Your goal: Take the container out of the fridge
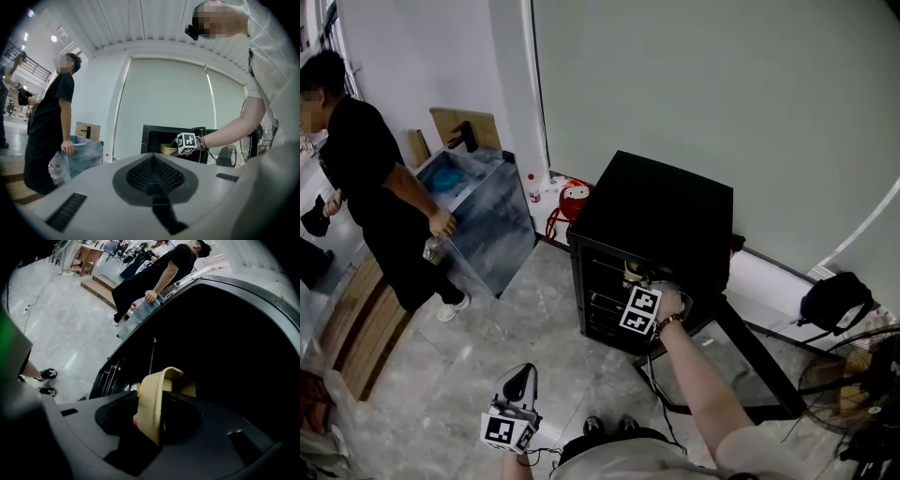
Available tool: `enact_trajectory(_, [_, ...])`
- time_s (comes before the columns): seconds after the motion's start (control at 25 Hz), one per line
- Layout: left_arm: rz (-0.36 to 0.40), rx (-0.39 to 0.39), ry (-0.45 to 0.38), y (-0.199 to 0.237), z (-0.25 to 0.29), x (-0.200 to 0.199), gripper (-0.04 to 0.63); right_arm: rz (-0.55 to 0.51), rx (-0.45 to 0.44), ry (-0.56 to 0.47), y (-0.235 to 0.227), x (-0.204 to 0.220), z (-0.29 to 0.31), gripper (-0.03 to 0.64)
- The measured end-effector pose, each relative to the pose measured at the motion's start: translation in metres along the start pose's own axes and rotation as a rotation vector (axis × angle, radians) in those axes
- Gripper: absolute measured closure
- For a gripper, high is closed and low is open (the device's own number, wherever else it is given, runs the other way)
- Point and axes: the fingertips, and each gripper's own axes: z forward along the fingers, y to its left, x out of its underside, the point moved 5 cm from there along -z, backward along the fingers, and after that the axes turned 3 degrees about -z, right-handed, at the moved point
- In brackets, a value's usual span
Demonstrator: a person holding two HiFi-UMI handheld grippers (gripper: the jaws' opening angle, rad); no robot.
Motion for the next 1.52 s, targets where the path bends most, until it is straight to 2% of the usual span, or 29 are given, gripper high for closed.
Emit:
enact_trajectory(0.12, [-0.002,-0.003,0.001,0.001,-0.001,0.0,0.589,-0.021,-0.02,0.005,0.001,0.001,-0.001,0.502])
enact_trajectory(0.2, [-0.005,-0.003,0.001,0.001,0.0,0.001,0.589,-0.042,-0.037,0.013,0.003,0.001,-0.002,0.515])
enact_trajectory(0.48, [-0.007,0.011,-0.002,-0.003,0.005,0.001,0.589,-0.053,-0.078,-0.01,0.014,-0.003,-0.034,0.518])
enact_trajectory(0.68, [-0.008,0.031,-0.016,-0.011,0.011,-0.001,0.589,-0.126,-0.163,-0.066,0.046,-0.007,-0.08,0.518])
enact_trajectory(0.88, [-0.005,0.054,-0.009,-0.021,0.017,0.001,0.589,-0.188,-0.19,-0.101,0.073,0.001,-0.134,0.518])
enact_trajectory(1.08, [0.0,0.08,-0.033,-0.03,0.024,-0.006,0.589,-0.138,-0.244,-0.175,0.095,0.013,-0.179,0.52])
enact_trajectory(1.32, [0.014,0.117,-0.05,-0.039,0.037,-0.013,0.589,-0.128,-0.228,-0.248,0.103,0.016,-0.22,0.525])
enact_trajectory(1.52, [0.008,0.14,-0.048,-0.054,0.046,-0.017,0.589,-0.171,-0.199,-0.299,0.112,0.016,-0.235,0.529])
